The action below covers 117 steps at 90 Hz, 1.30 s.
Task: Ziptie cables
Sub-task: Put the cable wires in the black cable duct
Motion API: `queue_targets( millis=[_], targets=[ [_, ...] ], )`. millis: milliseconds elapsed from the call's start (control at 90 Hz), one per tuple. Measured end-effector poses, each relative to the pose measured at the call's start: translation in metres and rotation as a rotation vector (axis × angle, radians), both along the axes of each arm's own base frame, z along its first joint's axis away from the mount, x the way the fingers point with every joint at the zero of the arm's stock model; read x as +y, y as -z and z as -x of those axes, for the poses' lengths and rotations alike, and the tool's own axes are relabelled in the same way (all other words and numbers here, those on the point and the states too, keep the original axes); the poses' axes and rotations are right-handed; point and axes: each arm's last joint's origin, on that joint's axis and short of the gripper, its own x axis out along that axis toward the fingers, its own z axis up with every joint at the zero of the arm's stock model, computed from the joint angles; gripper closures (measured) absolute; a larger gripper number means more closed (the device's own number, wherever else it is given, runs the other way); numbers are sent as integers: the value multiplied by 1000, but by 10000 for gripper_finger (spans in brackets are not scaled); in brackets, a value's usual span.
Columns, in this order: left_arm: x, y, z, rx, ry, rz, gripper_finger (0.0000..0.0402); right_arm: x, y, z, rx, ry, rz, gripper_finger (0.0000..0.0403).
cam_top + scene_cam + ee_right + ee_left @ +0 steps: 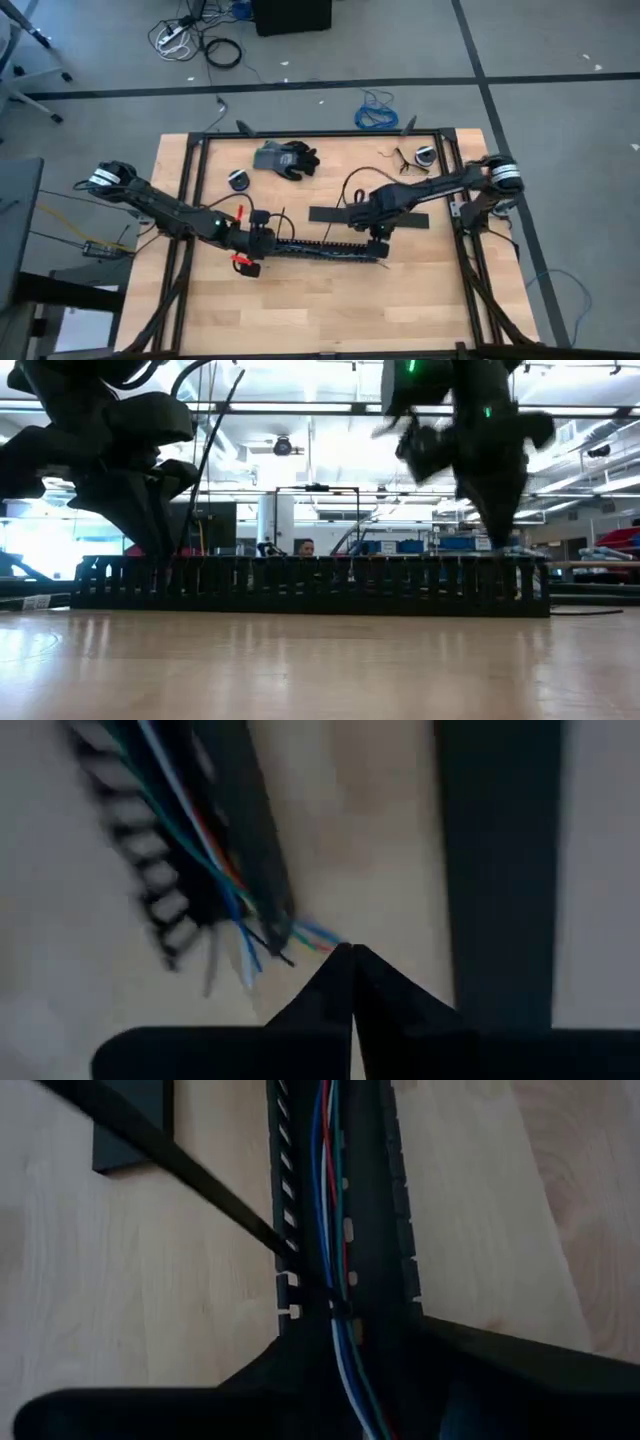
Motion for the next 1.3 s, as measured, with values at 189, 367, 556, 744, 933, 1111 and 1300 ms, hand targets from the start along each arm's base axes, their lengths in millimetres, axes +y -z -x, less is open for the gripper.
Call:
queue_targets(
  millis=[189,367,556,744,933,1111,1300],
  targets=[
    [0,-1,-1,-16,-1,6,316,16,-29,-14,-441,-4,-40,402],
    [-1,-1,-1,-19,-15,16,316,39,-26,-44,-774,-73,-95,402],
    [0,0,1,2,-46,27,316,61,-14,-58,-861,-205,-115,402],
    [-1,-8,-5,-40,-44,2,316,65,8,-66,-814,-204,-77,403],
    [-3,-23,-13,-95,-49,-17,316,67,32,-77,-801,-209,-67,403],
    [-3,-24,-13,-86,-42,-28,320,70,47,-86,-823,-223,-62,403],
    [-2,-23,-12,-71,-48,-40,332,67,53,-90,-837,-231,-55,403]
  ],
)
